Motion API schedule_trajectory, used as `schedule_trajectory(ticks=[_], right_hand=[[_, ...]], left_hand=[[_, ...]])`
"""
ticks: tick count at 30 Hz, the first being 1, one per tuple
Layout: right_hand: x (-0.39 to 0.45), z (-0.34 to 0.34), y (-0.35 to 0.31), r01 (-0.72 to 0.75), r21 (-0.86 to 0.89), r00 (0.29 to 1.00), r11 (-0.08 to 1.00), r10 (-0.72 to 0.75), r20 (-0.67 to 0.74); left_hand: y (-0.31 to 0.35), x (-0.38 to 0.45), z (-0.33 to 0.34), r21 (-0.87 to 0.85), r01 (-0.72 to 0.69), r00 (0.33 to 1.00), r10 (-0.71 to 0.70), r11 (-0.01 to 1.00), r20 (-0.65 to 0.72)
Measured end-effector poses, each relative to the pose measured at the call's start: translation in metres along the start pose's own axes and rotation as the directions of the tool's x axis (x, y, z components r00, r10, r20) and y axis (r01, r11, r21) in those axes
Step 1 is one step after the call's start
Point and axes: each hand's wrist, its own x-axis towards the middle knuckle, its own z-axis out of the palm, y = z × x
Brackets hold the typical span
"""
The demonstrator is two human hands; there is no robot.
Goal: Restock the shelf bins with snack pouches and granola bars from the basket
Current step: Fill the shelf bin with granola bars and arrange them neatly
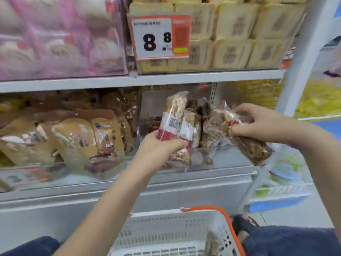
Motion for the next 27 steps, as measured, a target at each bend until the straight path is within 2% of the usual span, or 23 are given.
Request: schedule_trajectory(ticks=[1,2,3,5,6,7,8,10,13,15,17,19,21,23,25,27], right_hand=[[0.013,0.005,0.004,0.002,0.005,0.997,1.0,-0.001,-0.082],[0.025,0.01,0.008,0.013,0.011,0.987,1.0,-0.011,-0.162],[0.038,0.018,0.013,0.024,0.022,0.971,0.999,-0.018,-0.239],[0.06,0.037,0.026,0.012,-0.018,0.947,1.0,-0.018,-0.321],[0.07,0.047,0.035,-0.014,-0.114,0.955,0.993,-0.02,-0.296],[0.079,0.056,0.045,-0.032,-0.236,0.968,0.971,-0.028,-0.248],[0.085,0.061,0.053,-0.029,-0.333,0.977,0.943,-0.044,-0.208],[0.098,0.065,0.066,-0.01,-0.359,0.989,0.933,-0.043,-0.139],[0.112,0.064,0.08,0.067,-0.224,0.988,0.972,-0.096,-0.124],[0.108,0.063,0.081,0.065,-0.172,0.986,0.983,-0.09,-0.141],[0.096,0.063,0.077,0.045,-0.227,0.984,0.973,-0.083,-0.158],[0.077,0.064,0.065,0.049,-0.333,0.97,0.942,-0.123,-0.208],[0.054,0.065,0.05,0.114,-0.386,0.928,0.915,-0.237,-0.287],[0.027,0.068,0.036,0.299,-0.336,0.829,0.893,-0.418,-0.372],[-0.001,0.082,0.028,0.501,-0.259,0.72,0.825,-0.564,-0.404],[-0.027,0.116,0.038,0.577,-0.266,0.693,0.772,-0.636,-0.34]], left_hand=[[0.007,0.013,0.002,0.044,-0.034,0.998,0.036,0.998,-0.048],[0.012,0.027,0.006,0.163,-0.07,0.989,0.09,0.984,-0.118],[0.011,0.042,0.011,0.359,-0.088,0.969,0.164,0.929,-0.187],[0.0,0.067,0.02,0.751,-0.029,0.931,0.292,0.66,-0.221],[-0.011,0.079,0.024,0.829,-0.009,0.947,0.271,0.559,-0.173],[-0.021,0.087,0.027,0.839,-0.01,0.975,0.191,0.545,-0.112],[-0.027,0.094,0.028,0.813,-0.011,0.994,0.098,0.583,-0.057],[-0.033,0.101,0.027,0.761,-0.036,0.999,0.032,0.648,0.02],[-0.037,0.104,0.023,0.742,-0.064,0.998,0.044,0.667,0.047],[-0.04,0.107,0.023,0.75,-0.064,0.998,0.037,0.658,0.052],[-0.041,0.106,0.022,0.761,-0.077,0.997,0.062,0.644,0.048],[-0.038,0.099,0.022,0.762,-0.15,0.978,0.209,0.63,0.019],[-0.042,0.081,0.023,0.784,-0.27,0.905,0.426,0.558,0.008],[-0.058,0.052,0.03,0.832,-0.388,0.806,0.584,0.397,0.097],[-0.08,0.026,0.036,0.852,-0.479,0.726,0.641,0.211,0.249],[-0.096,0.015,0.037,0.839,-0.528,0.671,0.669,0.13,0.319]])
